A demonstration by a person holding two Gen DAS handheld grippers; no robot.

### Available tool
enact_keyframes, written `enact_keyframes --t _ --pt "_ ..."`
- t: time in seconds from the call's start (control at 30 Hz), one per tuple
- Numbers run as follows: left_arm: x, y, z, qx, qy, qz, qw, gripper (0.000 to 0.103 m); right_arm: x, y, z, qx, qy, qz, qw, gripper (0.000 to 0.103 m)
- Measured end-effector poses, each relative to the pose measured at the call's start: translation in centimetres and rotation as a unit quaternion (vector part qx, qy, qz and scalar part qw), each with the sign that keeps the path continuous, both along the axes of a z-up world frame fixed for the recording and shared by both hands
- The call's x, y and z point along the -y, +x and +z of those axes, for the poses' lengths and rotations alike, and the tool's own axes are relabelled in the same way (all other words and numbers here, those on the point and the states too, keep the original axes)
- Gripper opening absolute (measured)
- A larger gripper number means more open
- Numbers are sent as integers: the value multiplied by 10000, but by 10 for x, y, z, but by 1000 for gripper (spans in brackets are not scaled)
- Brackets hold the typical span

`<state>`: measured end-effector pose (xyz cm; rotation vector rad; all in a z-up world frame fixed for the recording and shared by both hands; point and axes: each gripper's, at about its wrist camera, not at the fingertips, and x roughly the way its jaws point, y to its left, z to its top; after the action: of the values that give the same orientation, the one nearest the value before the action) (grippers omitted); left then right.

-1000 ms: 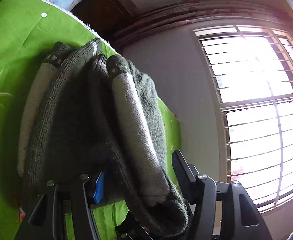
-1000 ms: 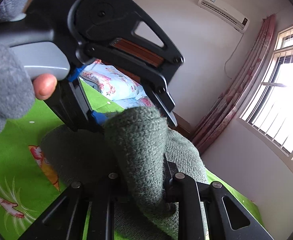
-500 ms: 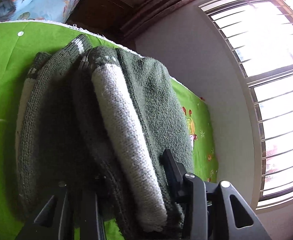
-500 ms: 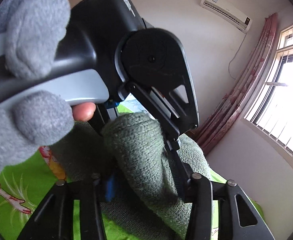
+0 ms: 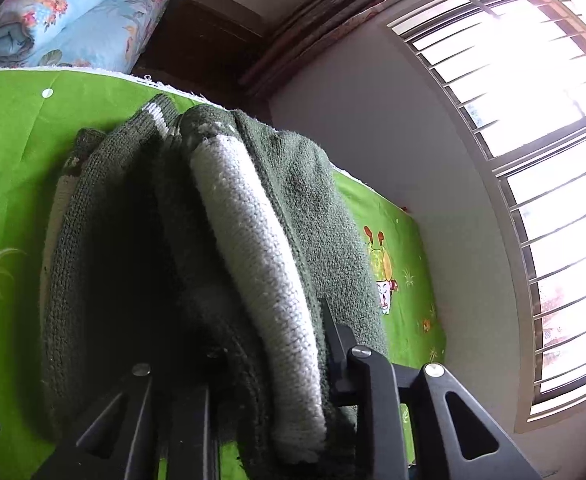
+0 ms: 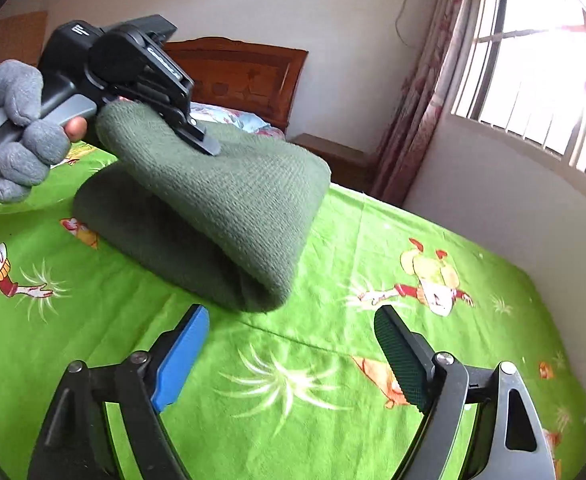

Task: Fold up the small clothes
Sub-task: 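Fold the held sweater half over onto the other half with the right gripper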

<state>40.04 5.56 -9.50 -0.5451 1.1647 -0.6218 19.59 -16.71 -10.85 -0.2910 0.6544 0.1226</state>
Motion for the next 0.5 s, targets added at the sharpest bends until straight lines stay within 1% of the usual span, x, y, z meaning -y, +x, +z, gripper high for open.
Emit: enact_keyframes --t 0.1,0.13,0.2,0.27,0.33,0.37,0.4,0.47,0.5 --pt "5 -4 16 107 -4 74 9999 24 10 12 5 -147 366 -98 9992 103" --pt "7 -4 22 135 -13 69 9999 24 9 12 1 -244 453 -126 9986 103" --pt "14 -4 36 187 16 14 9998 24 6 25 -6 -434 532 -154 9975 103" --pt "22 -2 50 248 131 -80 9996 24 5 40 -8 -578 626 -246 9961 103" --pt "26 -1 64 344 241 -192 9989 23 8 53 -5 -565 869 -418 9937 103" --pt "25 0 71 397 242 -221 9987 23 8 56 -4 -523 859 -549 9934 103" --pt "20 0 77 446 237 -233 9985 23 8 60 -2 -462 734 -663 9940 103" --pt "7 1 84 528 163 -203 9983 23 1 64 -5 -482 411 -714 9954 103" --pt "-2 1 82 542 159 -182 9982 23 -2 66 -7 -511 273 -696 9959 103"
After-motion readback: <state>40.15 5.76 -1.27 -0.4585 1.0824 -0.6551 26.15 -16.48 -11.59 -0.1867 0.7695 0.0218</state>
